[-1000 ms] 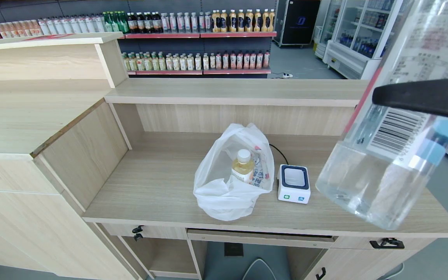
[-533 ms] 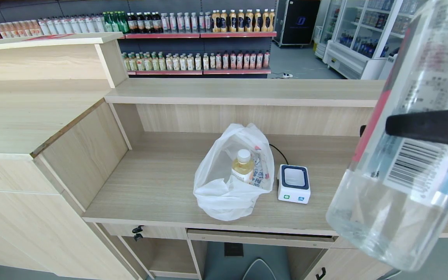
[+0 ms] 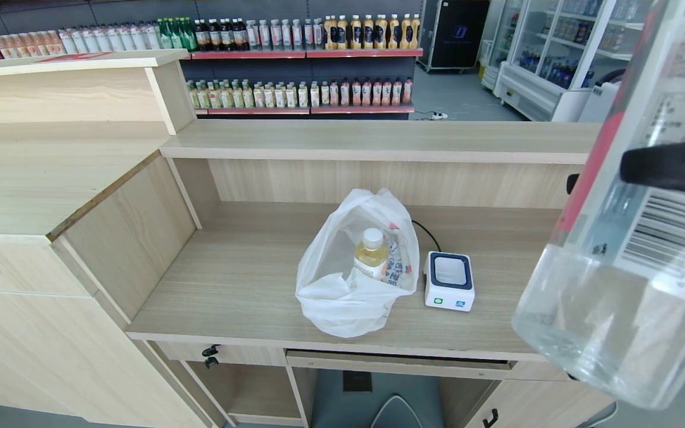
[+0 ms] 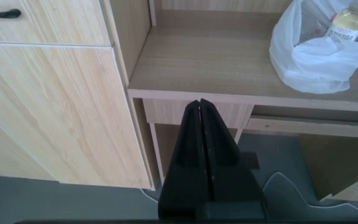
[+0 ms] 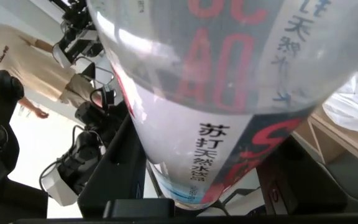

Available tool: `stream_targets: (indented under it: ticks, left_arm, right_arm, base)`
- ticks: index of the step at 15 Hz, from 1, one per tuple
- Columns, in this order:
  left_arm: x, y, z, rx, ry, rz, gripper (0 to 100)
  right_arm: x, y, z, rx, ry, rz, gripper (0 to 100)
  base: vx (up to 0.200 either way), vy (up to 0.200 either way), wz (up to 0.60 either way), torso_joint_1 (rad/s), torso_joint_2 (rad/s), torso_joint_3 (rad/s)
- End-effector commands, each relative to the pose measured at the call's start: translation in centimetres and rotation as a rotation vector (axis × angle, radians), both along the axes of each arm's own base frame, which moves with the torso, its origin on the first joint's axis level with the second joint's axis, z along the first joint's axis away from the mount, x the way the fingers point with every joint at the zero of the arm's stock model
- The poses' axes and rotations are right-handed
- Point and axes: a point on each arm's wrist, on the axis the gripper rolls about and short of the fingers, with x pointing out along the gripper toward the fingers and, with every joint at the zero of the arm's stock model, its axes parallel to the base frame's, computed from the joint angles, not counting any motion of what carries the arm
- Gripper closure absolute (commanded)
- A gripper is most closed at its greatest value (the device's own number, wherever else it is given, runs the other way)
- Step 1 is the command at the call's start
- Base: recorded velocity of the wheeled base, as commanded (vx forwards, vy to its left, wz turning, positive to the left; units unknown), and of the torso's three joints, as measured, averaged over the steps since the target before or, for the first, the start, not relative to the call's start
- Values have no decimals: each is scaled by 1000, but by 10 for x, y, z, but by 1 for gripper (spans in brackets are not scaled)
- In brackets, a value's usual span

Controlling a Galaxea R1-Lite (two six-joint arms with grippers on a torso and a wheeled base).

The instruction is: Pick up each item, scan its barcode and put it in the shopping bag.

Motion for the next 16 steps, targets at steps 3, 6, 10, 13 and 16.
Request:
stream_targets:
  ticks: [3, 6, 10, 13, 16]
  left_arm:
    - [0, 0, 0, 0, 0, 1, 100]
    - [0, 0, 0, 0, 0, 1, 100]
    - [0, 0, 0, 0, 0, 1, 100]
    - [0, 0, 0, 0, 0, 1, 100]
    - [0, 0, 0, 0, 0, 1, 100]
  right_arm:
    - [-1, 3, -3, -20, 16, 18, 100]
    - [-2, 2, -7, -51, 22, 19, 100]
    - [1, 4, -11, -69, 22, 9, 100]
    - [12, 9, -26, -117, 36, -18, 100]
    - [24, 20, -28, -96, 12, -26, 100]
  base:
    - [0, 0, 0, 0, 0, 0]
    - [0, 0, 0, 0, 0, 0]
    - [0, 0, 0, 0, 0, 0]
    - [0, 0, 0, 0, 0, 0]
    - [0, 0, 0, 0, 0, 0]
